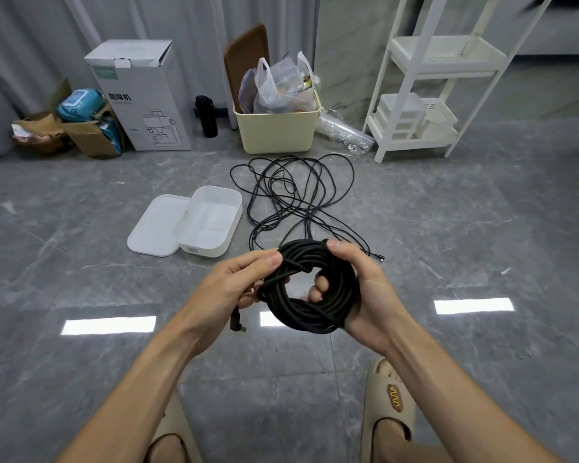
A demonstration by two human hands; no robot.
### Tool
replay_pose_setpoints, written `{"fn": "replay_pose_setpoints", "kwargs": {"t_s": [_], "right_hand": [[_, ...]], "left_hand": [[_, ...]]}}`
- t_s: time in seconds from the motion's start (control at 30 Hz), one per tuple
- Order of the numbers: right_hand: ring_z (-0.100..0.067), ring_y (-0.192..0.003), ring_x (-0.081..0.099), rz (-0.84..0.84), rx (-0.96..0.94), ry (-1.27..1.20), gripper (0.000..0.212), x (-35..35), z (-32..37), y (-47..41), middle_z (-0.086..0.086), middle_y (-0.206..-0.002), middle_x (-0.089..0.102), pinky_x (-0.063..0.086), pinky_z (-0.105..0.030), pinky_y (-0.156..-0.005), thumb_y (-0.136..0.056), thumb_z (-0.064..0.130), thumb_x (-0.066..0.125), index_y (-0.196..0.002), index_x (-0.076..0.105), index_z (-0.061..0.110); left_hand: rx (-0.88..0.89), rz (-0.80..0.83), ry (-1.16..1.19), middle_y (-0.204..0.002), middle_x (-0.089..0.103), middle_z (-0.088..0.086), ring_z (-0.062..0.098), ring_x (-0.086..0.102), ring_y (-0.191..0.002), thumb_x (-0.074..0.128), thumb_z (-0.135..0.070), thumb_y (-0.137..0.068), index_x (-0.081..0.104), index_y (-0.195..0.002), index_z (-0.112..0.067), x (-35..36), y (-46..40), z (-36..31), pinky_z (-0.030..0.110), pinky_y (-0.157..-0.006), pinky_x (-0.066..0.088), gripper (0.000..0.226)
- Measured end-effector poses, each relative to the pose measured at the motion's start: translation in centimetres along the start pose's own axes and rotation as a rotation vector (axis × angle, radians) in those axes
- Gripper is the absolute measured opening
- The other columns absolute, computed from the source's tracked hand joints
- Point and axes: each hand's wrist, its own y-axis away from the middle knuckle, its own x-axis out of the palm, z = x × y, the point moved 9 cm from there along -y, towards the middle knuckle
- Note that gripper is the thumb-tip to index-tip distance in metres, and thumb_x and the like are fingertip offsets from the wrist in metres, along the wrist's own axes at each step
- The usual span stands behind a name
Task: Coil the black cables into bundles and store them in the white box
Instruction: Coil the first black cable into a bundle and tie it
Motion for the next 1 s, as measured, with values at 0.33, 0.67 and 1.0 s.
{"fn": "replay_pose_setpoints", "kwargs": {"t_s": [0.33, 0.67, 1.0], "right_hand": [[-0.017, -0.053, 0.059, 0.066, -0.101, 0.568, 0.019, 1.6, -0.1, 0.3, 0.001, -0.058, 0.056, 0.051, -0.03, -0.064, -0.072, 0.045, 0.082, -0.078, 0.077, 0.028], [-0.016, -0.051, 0.051, -0.214, -0.081, 0.068, 0.027, -1.0, -0.9, -0.1, -0.003, -0.058, 0.047, 0.053, -0.043, -0.077, -0.07, 0.04, 0.084, -0.065, 0.068, 0.018], [-0.016, -0.067, 0.066, -0.221, -0.105, 0.132, 0.025, -1.1, -0.8, 0.0, -0.006, -0.068, 0.062, 0.056, -0.026, -0.067, -0.072, 0.045, 0.083, -0.069, 0.077, 0.02]], "left_hand": [[-0.027, -0.023, 0.082, -0.104, 0.068, 0.012, 0.013, 0.06, -0.093, 0.064, -0.06, -0.082, 0.069, -0.109, -0.008, 1.0, -0.1, 0.6, 0.031, -0.086, 0.044, 0.059], [0.046, -0.054, 0.006, -0.121, 0.066, -0.019, 0.0, 0.06, -0.115, 0.07, -0.047, -0.076, 0.045, -0.137, -0.045, 3.1, 0.1, 1.1, 0.022, -0.084, 0.051, 0.066], [-0.021, -0.257, -0.099, -0.101, 0.073, -0.018, 0.001, 0.068, -0.099, 0.075, -0.025, -0.081, 0.068, -0.102, -0.04, 1.6, 0.5, 2.2, 0.022, -0.071, 0.056, 0.027]]}}
